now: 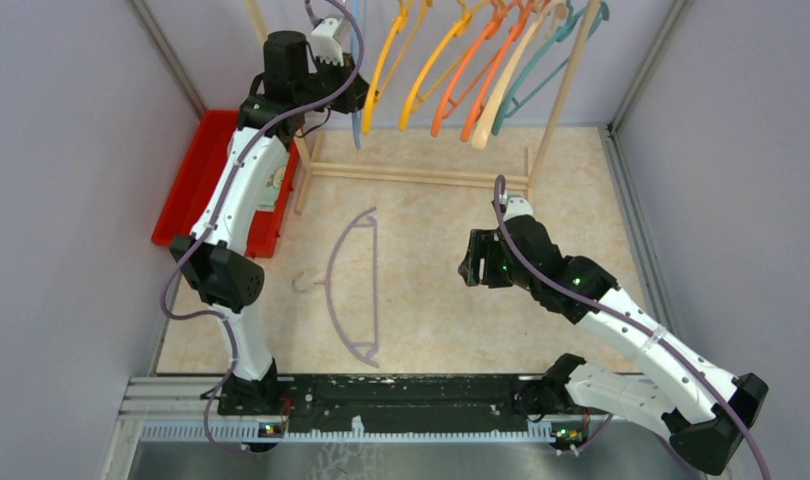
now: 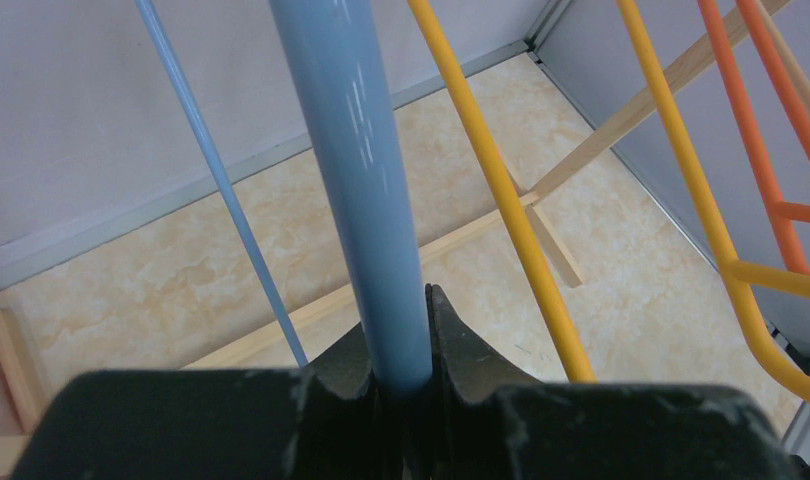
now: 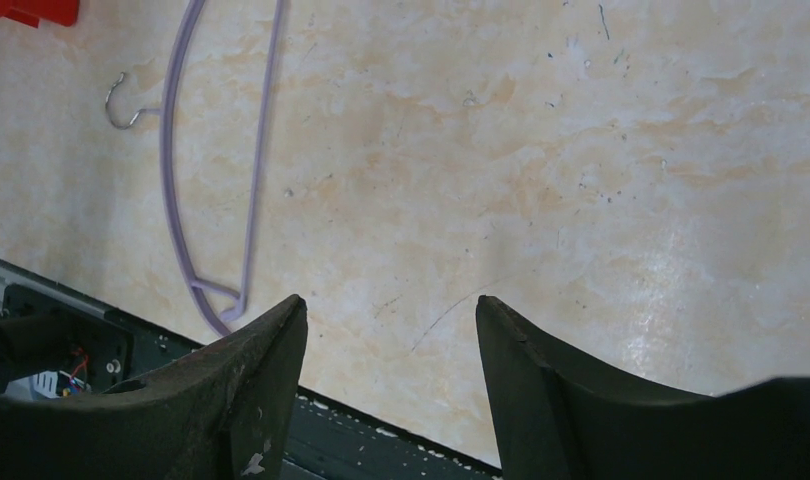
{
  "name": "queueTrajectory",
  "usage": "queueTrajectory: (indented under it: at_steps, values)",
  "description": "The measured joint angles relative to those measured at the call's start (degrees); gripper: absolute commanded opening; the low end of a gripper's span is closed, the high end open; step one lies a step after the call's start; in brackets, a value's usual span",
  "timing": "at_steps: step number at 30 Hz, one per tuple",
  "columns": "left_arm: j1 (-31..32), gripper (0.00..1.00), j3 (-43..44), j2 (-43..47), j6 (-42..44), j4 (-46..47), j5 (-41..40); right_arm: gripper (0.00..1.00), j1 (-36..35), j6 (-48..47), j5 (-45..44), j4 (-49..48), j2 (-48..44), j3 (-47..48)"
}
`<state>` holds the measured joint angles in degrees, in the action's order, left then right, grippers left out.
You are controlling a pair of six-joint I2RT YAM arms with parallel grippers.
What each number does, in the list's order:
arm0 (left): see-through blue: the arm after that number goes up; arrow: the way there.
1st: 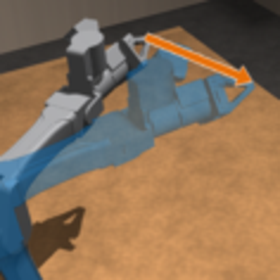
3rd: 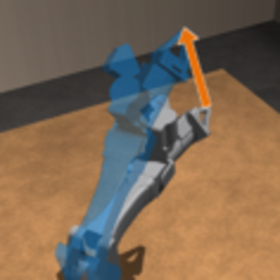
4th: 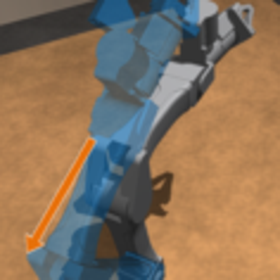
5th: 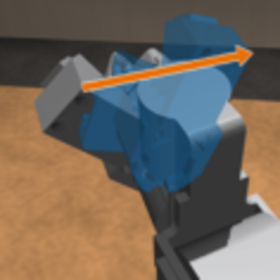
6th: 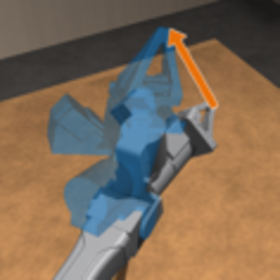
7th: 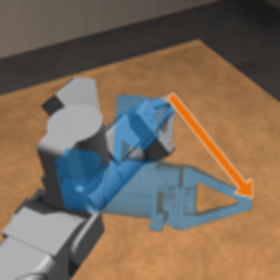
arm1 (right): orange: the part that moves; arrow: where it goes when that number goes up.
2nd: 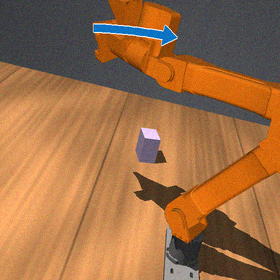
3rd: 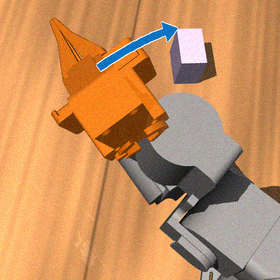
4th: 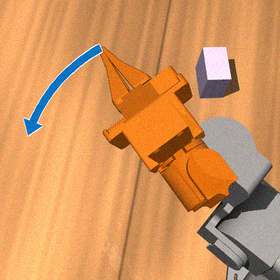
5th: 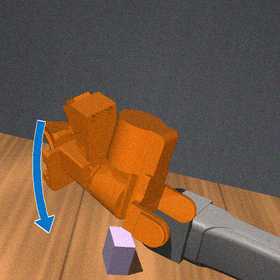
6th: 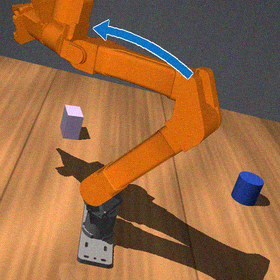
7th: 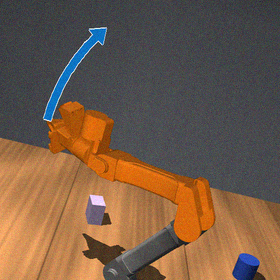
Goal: Organize the hangers
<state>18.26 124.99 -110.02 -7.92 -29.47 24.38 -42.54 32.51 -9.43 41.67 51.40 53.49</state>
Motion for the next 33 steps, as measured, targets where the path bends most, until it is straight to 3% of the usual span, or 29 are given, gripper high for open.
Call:
queueTrajectory:
  at_steps: [11,23,33]
  values:
    - [-1.6,0.0,3.5,-0.9,-2.3,0.9,3.7,0.63,0.3,0.0,-0.4,0.0,0.9,0.9]
    - [-5.5,0.0,13.5,-8.2,-12.8,3.1,10.2,0.63,1.1,-0.6,-1.1,0.3,2.3,3.7]
    - [-6.3,0.0,16.0,-10.6,-19.5,5.6,17.2,0.62,1.3,-0.4,-2.5,1.3,2.2,3.9]
